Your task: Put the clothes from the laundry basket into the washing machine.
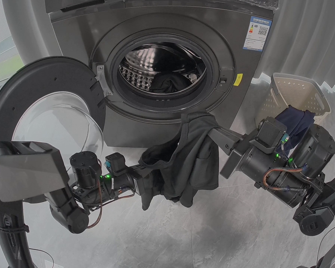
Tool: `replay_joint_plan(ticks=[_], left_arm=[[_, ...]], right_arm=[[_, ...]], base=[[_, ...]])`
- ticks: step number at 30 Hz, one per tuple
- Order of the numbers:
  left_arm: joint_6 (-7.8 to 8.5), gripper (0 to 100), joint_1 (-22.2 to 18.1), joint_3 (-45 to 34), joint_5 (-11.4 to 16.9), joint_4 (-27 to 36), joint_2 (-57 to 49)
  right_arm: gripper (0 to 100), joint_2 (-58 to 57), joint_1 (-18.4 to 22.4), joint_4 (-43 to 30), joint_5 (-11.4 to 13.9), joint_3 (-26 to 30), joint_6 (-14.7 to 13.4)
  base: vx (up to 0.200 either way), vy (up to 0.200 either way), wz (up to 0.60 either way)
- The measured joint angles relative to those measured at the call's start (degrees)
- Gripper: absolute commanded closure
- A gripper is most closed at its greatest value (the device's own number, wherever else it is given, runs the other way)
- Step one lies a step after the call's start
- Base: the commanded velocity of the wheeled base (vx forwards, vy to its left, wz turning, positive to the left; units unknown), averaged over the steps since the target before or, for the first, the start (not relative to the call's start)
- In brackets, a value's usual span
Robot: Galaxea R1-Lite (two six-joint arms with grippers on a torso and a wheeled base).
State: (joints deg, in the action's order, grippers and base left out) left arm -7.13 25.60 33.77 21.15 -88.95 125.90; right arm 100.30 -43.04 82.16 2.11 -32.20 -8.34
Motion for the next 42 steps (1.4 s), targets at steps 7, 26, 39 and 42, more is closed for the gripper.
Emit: replay_joint_plan(ticks=[7, 26, 39, 42], left_arm=[[-0.17, 100, -2.1, -7.6, -0.4, 0.0, -11.1], [-1.87, 100, -6.3, -12.2, -1.0, 0.0, -29.6], [-5.32, 100, -5.9, -7.9, -4.8, 0.0, -33.4], [-5.4, 100, -5.7, -8.3, -4.8, 0.0, -34.0]], right_arm=[[100, 0.0, 2.7, 1.6, 0.5, 2.5, -0.9], [100, 0.9, 7.7, 6.2, 1.1, 5.4, -1.5], [100, -0.7, 9.8, 6.2, 1.0, 6.5, -0.9], [100, -1.2, 9.9, 6.2, 1.0, 6.5, -0.9]], base=[[0.0, 0.0, 0.0], [0.0, 0.0, 0.0], [0.0, 0.0, 0.0], [0.0, 0.0, 0.0]])
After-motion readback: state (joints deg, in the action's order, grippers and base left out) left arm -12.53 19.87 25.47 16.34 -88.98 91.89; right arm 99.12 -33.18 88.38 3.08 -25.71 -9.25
